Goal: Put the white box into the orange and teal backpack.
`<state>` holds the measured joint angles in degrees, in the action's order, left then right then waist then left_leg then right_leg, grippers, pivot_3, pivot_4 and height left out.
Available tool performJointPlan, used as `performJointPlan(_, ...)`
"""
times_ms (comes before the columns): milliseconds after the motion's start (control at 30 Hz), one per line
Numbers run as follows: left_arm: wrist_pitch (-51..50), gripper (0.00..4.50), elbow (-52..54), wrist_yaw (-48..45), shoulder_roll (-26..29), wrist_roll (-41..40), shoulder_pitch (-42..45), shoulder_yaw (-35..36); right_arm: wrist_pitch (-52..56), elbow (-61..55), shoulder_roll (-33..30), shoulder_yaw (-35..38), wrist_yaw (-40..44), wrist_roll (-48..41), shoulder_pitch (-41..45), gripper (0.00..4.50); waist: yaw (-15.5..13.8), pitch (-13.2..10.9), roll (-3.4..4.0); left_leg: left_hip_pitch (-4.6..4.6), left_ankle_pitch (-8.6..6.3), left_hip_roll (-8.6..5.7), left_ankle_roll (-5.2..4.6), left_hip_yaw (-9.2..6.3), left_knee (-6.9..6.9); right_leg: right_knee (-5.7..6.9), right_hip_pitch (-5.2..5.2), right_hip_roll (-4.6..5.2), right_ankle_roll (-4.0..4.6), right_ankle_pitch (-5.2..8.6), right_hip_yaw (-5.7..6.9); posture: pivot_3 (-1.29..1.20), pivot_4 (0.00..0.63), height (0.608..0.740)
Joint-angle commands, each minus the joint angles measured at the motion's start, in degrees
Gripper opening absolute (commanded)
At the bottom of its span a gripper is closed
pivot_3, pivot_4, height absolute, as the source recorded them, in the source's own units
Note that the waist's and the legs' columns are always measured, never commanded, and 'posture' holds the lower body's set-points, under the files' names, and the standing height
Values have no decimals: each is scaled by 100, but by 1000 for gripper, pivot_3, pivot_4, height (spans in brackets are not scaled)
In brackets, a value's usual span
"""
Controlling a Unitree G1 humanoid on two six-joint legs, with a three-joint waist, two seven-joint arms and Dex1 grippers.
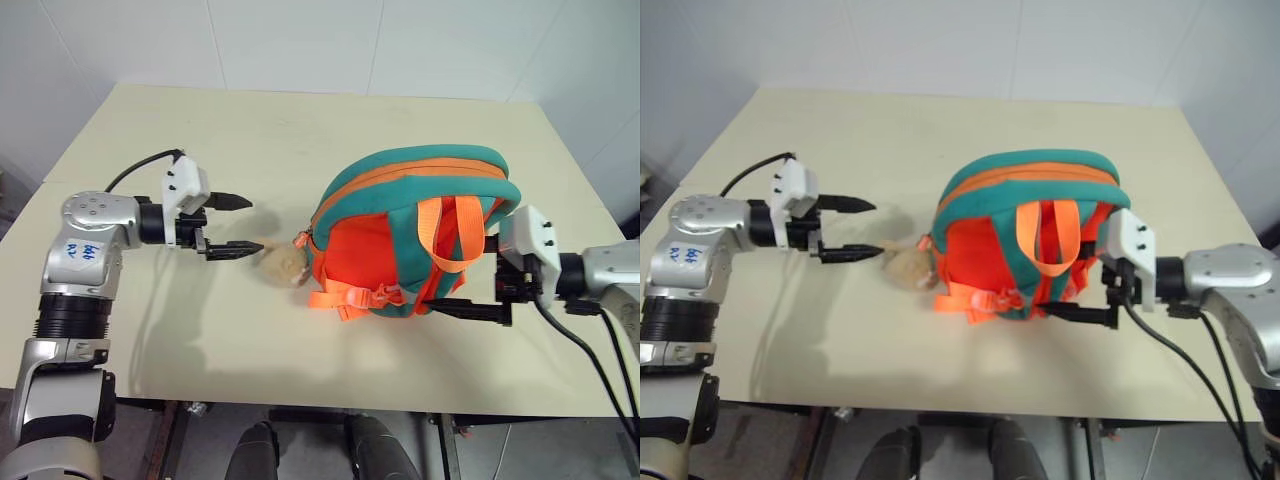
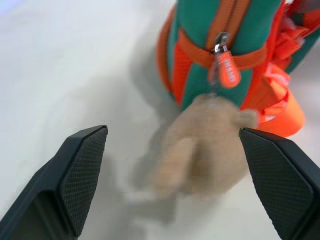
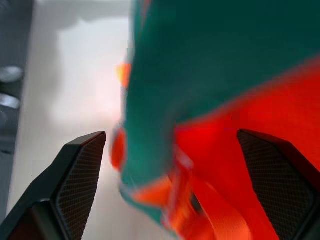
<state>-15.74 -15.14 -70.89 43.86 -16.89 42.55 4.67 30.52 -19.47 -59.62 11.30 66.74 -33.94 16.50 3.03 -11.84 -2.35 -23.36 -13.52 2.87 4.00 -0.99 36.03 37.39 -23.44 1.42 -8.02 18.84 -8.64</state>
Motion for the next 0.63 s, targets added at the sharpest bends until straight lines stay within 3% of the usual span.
performJointPlan(33, 311, 4500, 193, -155, 220, -416, -164, 558, -38, -55, -315, 773, 73, 72, -406, 4472, -3, 0, 0, 0, 0, 0, 0, 1, -1, 0, 0, 1, 0, 0, -1, 0, 150, 740)
performJointPlan(267, 604, 4500, 84, -416, 688, -636, -808, 1066, -338, 667, -598, 2092, 184, 469, -1180, 4472, 17, 0, 0, 9, -1, 0, -2, 9, 5, 1, 6, 2, 1, 0, -3, 0, 150, 740)
performJointPlan(633, 521, 4500, 440, -420, 748, -1108, -1286, 1399, -244, 1138, -426, 2073, -196, 268, -607, 4472, 63, 0, 1, 15, 5, 0, -7, 20, 2, 2, 6, 2, 0, -3, -15, 0, 150, 740)
